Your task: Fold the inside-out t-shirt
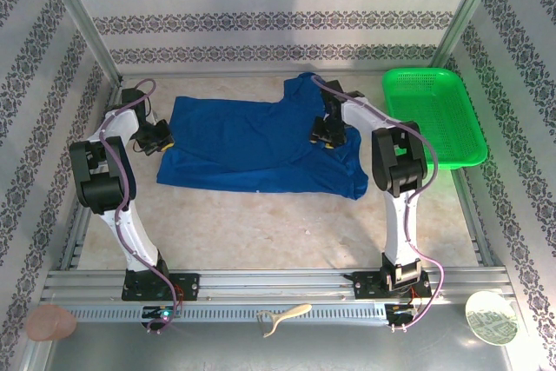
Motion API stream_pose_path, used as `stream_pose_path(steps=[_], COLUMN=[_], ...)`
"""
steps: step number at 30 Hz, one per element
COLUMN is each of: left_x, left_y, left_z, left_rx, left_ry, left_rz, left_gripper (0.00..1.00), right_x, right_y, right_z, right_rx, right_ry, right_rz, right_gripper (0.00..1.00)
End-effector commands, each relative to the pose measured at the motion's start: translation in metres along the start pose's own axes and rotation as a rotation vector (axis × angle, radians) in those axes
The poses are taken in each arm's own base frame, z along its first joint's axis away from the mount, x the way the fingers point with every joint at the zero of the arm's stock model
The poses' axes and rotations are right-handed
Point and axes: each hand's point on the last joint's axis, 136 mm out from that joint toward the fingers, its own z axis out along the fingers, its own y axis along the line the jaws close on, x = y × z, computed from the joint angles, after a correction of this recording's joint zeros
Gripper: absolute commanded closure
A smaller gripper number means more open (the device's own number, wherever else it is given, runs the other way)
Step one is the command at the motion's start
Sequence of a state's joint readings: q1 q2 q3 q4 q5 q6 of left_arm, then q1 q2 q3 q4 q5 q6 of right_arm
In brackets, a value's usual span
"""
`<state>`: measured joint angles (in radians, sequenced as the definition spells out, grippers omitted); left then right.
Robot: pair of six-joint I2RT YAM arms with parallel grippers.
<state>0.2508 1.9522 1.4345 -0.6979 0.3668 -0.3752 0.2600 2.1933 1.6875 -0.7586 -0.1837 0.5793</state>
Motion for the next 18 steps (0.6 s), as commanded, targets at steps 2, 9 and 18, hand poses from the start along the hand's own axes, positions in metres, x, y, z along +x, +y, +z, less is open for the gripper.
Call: stream_pose_path(steps=[2, 9, 18], left_x=[-0.009, -0.017, -0.021], left_y=[-0.002, -0.001, 0.007], left_z=[-0.008, -0.009, 0.002], left_rx=[0.024, 0.017, 0.003], left_ry=[-0.035, -0.054, -0.040], left_rz=[-0.023, -0.025, -0.042], left_gripper=[1.00, 1.00, 1.00], right_x=[-0.007, -0.033, -0.055], right_y=[-0.002, 0.005, 0.021], right_z=[-0.009, -0.054, -0.060], right_rx=[0.003, -0.037, -0.067], right_ry=[-0.017, -0.138, -0.160], right_rz=[0.034, 0.047, 0.062], right_gripper=[0.97, 1.00, 1.00])
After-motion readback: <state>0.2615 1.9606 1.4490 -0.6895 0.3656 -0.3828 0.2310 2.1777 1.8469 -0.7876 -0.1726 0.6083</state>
